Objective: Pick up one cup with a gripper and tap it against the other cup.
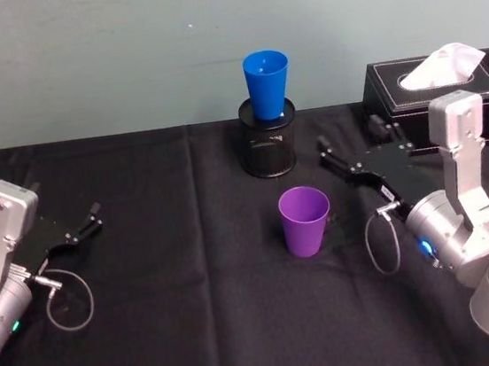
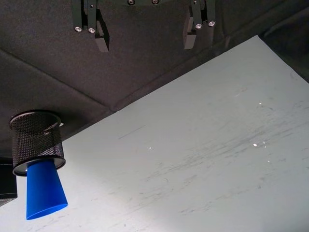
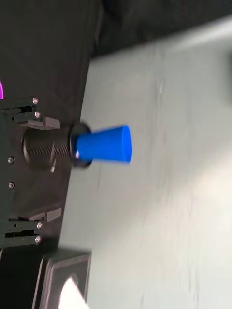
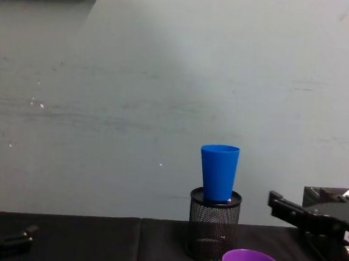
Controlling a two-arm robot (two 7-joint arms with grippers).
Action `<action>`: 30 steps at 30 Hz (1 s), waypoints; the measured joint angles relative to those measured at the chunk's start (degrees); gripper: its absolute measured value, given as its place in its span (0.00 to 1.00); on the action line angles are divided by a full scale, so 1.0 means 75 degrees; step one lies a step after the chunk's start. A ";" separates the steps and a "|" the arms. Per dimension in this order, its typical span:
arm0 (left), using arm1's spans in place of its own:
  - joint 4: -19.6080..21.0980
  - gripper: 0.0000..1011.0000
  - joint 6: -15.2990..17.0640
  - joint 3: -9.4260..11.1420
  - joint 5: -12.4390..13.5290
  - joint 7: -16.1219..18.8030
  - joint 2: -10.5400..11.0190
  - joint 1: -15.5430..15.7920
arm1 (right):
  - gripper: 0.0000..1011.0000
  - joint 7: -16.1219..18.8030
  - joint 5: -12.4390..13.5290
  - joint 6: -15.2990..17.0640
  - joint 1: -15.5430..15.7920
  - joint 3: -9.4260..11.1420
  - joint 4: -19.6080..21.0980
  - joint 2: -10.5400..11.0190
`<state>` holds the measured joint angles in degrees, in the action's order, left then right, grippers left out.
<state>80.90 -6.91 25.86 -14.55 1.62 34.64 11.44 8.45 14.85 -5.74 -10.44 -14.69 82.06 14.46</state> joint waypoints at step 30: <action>0.0000 0.99 0.0000 0.0000 0.0000 0.0000 0.0000 0.0000 | 0.99 -0.1516 -0.1173 0.0876 0.0221 0.0232 -0.0029 -0.0555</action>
<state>80.90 -6.91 25.86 -14.55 1.62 34.64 11.44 -2.91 6.05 0.83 -8.78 -12.95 81.83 10.30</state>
